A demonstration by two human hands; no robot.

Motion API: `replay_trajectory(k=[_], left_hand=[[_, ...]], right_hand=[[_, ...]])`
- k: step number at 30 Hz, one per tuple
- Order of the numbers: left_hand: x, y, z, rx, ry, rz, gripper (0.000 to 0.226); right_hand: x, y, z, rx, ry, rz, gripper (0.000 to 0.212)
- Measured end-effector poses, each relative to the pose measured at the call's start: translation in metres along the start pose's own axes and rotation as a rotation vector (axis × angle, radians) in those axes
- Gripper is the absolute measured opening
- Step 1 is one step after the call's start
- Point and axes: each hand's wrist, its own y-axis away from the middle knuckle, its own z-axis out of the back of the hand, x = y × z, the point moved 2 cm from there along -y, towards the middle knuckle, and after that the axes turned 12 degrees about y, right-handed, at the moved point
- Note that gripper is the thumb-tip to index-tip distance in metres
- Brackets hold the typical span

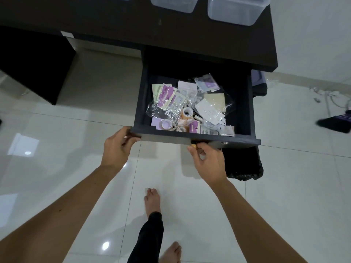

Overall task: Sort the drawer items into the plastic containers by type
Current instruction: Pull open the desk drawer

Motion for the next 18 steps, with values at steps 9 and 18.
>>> replay_trajectory(k=[9,18], left_hand=[[-0.007,-0.010,0.007,-0.047,-0.011,-0.001,0.036],[-0.007,-0.025,0.019,0.019,-0.029,0.001,0.036]], right_hand=[[0.010,-0.006,0.001,0.001,-0.017,0.020,0.028],[0.019,-0.009,0.000,0.053,-0.065,-0.036,0.027]])
